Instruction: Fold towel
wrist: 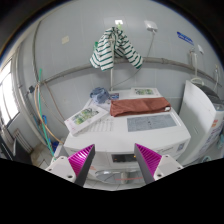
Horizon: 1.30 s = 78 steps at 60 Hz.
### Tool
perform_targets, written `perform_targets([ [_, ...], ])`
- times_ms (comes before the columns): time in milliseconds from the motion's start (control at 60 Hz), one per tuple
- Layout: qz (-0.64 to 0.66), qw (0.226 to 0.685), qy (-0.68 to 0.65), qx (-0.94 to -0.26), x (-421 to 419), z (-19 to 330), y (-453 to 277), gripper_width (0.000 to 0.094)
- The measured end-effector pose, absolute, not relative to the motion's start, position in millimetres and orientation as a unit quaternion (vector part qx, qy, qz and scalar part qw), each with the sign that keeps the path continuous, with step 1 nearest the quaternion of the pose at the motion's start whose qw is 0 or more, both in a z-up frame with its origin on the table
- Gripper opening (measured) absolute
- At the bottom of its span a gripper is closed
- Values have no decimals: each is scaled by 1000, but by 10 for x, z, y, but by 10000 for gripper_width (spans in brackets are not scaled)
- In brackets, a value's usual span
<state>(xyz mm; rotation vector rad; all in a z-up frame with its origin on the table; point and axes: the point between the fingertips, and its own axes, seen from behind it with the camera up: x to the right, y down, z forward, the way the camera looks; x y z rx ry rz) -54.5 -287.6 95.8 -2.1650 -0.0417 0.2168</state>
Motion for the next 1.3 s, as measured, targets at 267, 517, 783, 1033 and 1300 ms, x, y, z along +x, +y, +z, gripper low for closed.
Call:
perform_targets([
  [267,97,462,-68,-879,-926,705,-1639,811],
  [517,90,464,-97,-876,-1083,506,-8,785],
  [783,52,410,-129,-901,-1028,-148,588,598],
  [1033,24,457,-118,-881,-845,-111,719,28],
  [1300,53,530,-57,-844,38,925,867,15],
])
